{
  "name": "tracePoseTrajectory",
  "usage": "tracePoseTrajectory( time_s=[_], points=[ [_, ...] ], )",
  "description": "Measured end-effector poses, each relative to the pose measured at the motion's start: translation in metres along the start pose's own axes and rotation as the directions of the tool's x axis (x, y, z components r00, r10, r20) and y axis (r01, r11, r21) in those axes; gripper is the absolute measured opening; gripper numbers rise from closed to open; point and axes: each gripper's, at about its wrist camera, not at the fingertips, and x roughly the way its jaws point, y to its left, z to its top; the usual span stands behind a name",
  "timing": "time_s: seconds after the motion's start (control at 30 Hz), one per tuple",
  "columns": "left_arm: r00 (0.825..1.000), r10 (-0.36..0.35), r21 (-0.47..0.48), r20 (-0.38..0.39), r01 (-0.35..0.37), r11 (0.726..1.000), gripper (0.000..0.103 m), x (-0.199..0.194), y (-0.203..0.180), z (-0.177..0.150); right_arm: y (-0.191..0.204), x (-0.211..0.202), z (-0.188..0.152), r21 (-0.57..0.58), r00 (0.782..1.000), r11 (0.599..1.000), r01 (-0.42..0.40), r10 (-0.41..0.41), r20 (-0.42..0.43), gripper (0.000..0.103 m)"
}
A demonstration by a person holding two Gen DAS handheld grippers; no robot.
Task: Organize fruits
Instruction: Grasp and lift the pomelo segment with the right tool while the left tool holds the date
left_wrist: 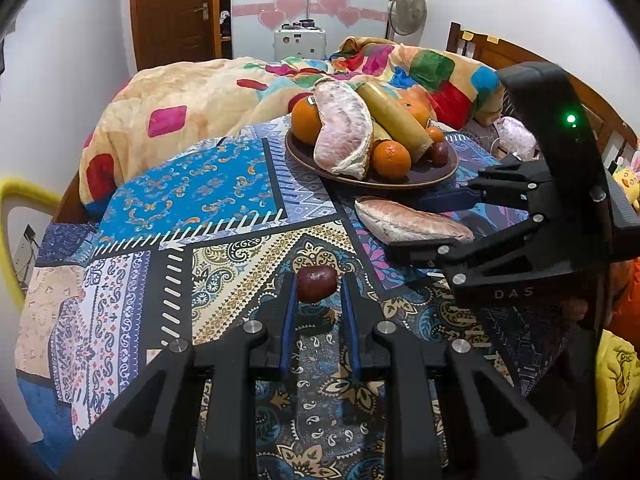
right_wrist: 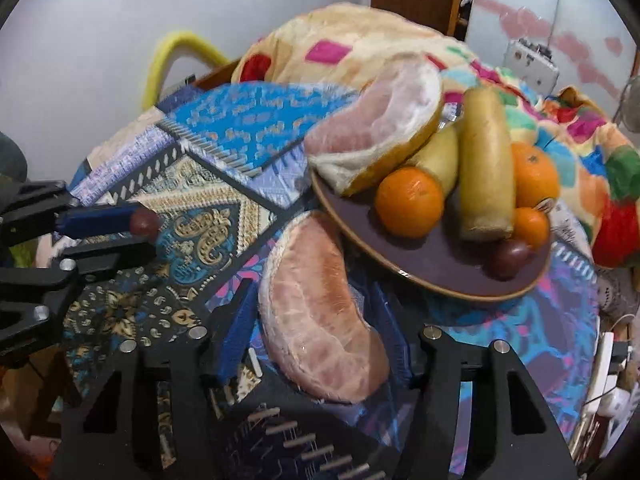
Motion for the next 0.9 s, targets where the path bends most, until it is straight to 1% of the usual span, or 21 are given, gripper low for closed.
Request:
tracePoseTrajectory(
  time_s=[0.03,0.07,0.17,0.33,0.47,0.53,0.63,0.8,0.83,0.87,0.9],
  points=[
    [1.0,0.001,0.002,0.0,-0.001,1.0,0.021,0.001,0.0,0.0,0.001,0.0,0.0,-0.001,1.0,1.0,0.001,-0.001,-0.001,0.052],
    [1.0,0.001,0.004,-0.002,-0.001,1.0,0.021,0.003,0.0,0.0,0.001,-0.001,-0.001,-0.001,1.0,1.0,-0.009,0.009,0.001,0.046],
    [1.0,0.0,0.001,-0.006,0.0,1.0,0.021,0.006,0.0,0.001,0.005,-0.005,-0.004,-0.013,1.0,1.0,0.004,-0.004,0.009,0.043],
    [1.0,-0.004,-0.002,-0.003,0.004,1.0,0.021,0.006,-0.004,0.004,0.008,-0.018,-0.017,-0.005,1.0,1.0,0.004,-0.004,0.028,0.041],
    [1.0,-0.004,0.005,0.007,0.004,1.0,0.021,0.005,-0.009,0.009,0.002,-0.032,-0.024,0.031,0.997,0.999,0.015,-0.018,0.07,0.041],
    [1.0,-0.006,0.006,0.014,0.006,1.0,0.021,0.006,-0.012,0.014,-0.005,-0.042,-0.025,0.059,0.996,0.998,0.002,-0.008,0.089,0.041],
    [1.0,-0.011,0.008,0.024,0.011,1.0,0.021,0.006,-0.016,0.021,-0.013,-0.054,-0.024,0.088,0.993,0.996,-0.009,-0.002,0.118,0.041],
    [0.999,-0.021,0.012,0.048,0.021,1.0,0.021,0.007,-0.023,0.035,-0.022,-0.07,-0.017,0.11,0.984,0.994,0.01,-0.029,0.174,0.039],
    [0.998,-0.024,0.015,0.054,0.023,1.0,0.021,0.007,-0.025,0.039,-0.024,-0.072,-0.016,0.115,0.983,0.993,0.012,-0.033,0.181,0.037],
    [0.998,-0.026,0.018,0.058,0.025,1.0,0.021,0.007,-0.026,0.041,-0.027,-0.074,-0.014,0.119,0.981,0.993,0.012,-0.035,0.192,0.027],
    [0.998,-0.027,0.021,0.062,0.025,0.999,0.021,0.007,-0.027,0.044,-0.028,-0.076,-0.013,0.122,0.98,0.992,0.021,-0.045,0.196,0.024]
  ],
)
